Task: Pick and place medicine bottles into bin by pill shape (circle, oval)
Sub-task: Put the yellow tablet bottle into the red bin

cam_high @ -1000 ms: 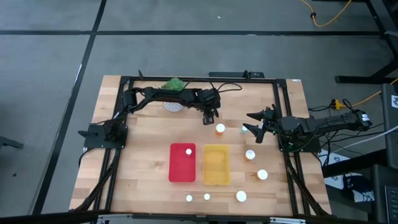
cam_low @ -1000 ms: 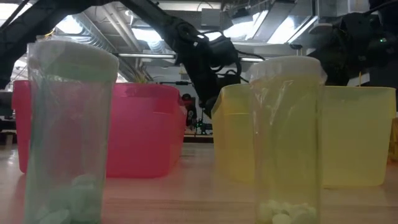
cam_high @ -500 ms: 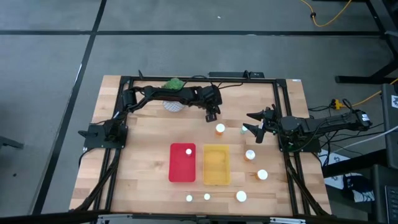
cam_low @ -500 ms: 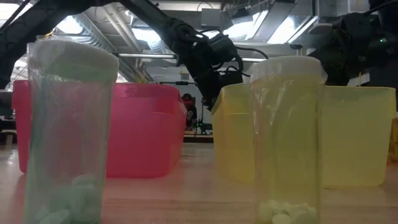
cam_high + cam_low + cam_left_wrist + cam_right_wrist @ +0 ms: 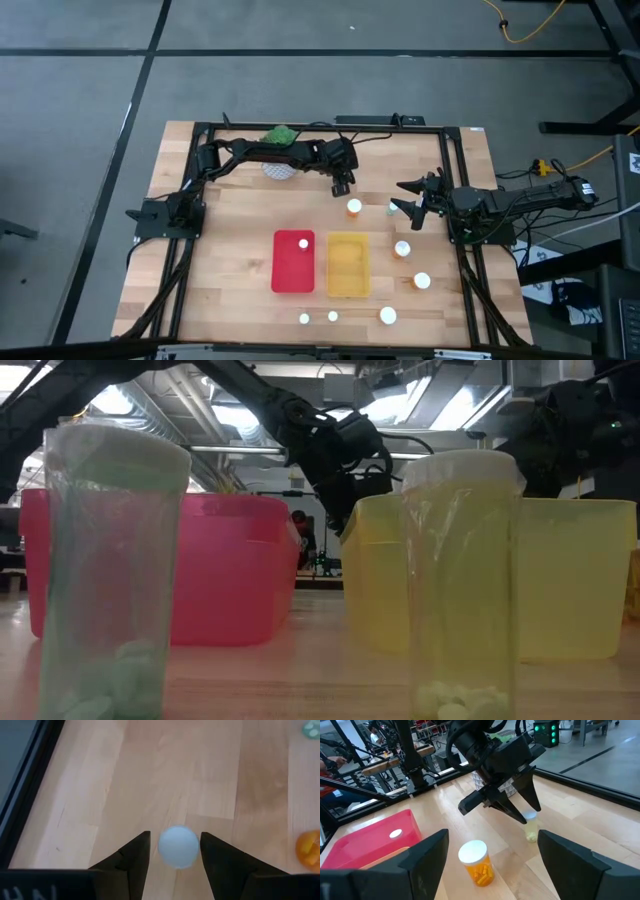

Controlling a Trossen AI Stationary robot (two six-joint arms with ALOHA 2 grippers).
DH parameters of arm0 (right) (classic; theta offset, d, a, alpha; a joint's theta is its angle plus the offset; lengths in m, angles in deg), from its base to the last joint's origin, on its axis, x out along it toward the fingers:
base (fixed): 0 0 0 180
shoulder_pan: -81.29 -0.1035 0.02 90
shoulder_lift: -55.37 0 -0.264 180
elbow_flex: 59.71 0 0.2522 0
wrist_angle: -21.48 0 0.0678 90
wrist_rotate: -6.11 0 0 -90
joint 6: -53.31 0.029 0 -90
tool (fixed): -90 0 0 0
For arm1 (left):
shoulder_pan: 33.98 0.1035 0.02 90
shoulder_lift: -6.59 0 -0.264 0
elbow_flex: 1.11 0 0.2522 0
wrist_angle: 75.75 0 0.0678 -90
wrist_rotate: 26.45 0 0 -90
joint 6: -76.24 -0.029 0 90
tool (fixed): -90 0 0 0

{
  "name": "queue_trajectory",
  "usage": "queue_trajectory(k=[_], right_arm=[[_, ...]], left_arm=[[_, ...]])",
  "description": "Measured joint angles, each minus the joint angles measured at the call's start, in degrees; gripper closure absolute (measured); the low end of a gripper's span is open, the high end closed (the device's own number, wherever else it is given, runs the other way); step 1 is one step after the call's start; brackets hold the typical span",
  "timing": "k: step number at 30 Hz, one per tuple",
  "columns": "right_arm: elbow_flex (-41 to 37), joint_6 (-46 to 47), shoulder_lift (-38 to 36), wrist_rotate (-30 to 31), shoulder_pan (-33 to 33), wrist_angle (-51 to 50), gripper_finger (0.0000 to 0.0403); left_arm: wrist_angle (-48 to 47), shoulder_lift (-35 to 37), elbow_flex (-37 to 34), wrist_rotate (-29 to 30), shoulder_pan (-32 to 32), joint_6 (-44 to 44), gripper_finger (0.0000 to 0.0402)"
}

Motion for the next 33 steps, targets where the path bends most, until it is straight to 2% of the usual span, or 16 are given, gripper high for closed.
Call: queue_trajectory(k=[9,33], right_arm=[[0.00,0.05,0.00,0.00,0.00,0.01,0.0095],[0.00,0.05,0.01,-0.01,0.01,0.00,0.0095]], left_arm=[[-1.43,-0.02,0.00,-1.89,-0.10,0.22,0.0241],[0.75,-1.53,0.02,-1.01,-0.02,-0.26,0.0246]])
